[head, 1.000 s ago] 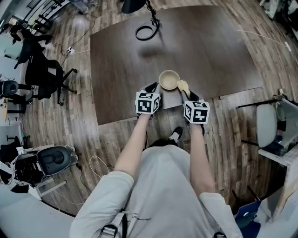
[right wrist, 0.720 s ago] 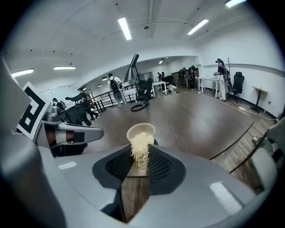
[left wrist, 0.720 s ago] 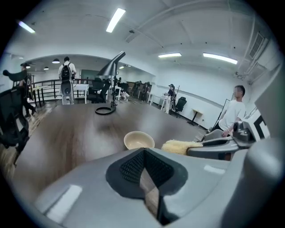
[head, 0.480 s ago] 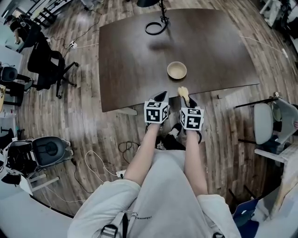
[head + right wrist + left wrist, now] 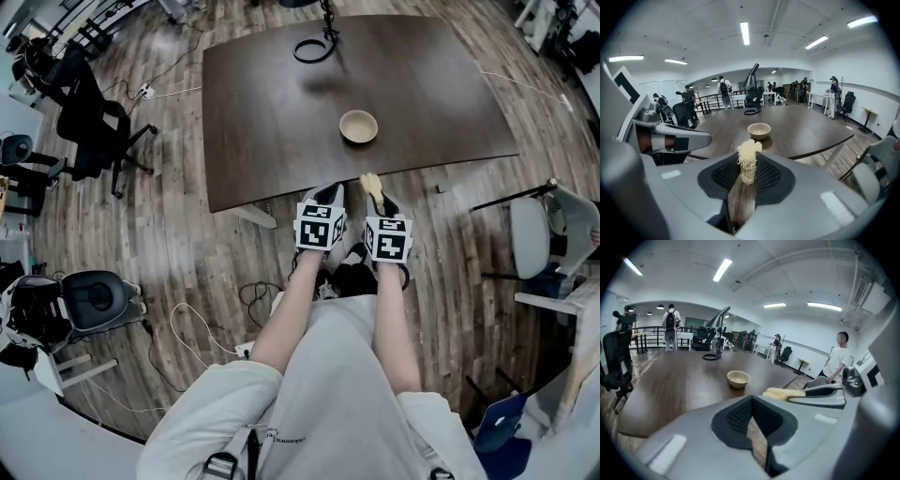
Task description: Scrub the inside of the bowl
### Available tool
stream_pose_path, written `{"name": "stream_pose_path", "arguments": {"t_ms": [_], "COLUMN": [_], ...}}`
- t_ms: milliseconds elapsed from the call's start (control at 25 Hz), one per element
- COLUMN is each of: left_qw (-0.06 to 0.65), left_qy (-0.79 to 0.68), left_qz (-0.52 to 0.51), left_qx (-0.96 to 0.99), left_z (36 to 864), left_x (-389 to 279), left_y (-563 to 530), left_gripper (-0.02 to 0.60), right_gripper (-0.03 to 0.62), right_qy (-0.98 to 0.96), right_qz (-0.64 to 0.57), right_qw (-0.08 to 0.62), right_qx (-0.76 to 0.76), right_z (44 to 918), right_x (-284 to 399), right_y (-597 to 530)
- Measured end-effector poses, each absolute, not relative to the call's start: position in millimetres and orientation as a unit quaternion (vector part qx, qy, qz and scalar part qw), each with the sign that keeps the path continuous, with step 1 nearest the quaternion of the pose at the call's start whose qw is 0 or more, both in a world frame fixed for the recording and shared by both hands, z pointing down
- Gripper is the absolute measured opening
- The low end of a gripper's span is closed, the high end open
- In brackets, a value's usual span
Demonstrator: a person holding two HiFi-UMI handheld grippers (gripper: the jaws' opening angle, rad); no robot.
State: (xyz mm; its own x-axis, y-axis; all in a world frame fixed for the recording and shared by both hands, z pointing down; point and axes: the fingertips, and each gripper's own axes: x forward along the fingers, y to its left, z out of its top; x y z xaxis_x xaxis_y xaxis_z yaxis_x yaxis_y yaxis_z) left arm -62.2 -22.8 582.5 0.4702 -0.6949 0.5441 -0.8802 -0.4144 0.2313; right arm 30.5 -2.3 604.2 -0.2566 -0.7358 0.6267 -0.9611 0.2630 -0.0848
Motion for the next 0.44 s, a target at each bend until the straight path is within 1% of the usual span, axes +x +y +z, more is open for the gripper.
{"name": "stream_pose_path", "arguments": {"t_ms": [200,440], "left_qw": [0.242,0.251], "left_qy": [-0.48,-0.479], "left_qz": [0.186,0.165], "left_qx": [0.823,0.825], "left_z": [580,572], "left_x": [-71,-71], "left_y": [-14,-12], "left_gripper": [0.0,0.001], "right_gripper": [0.112,0.112], "right_qy": [-0.759,-0.76], "right_qz": [0.238,0.243], "right_qw": [0.234,0.225], "right_qx": [0.559,0.559], "right_z": [604,601], "right_x": [23,25], "right_y": [5,8]}}
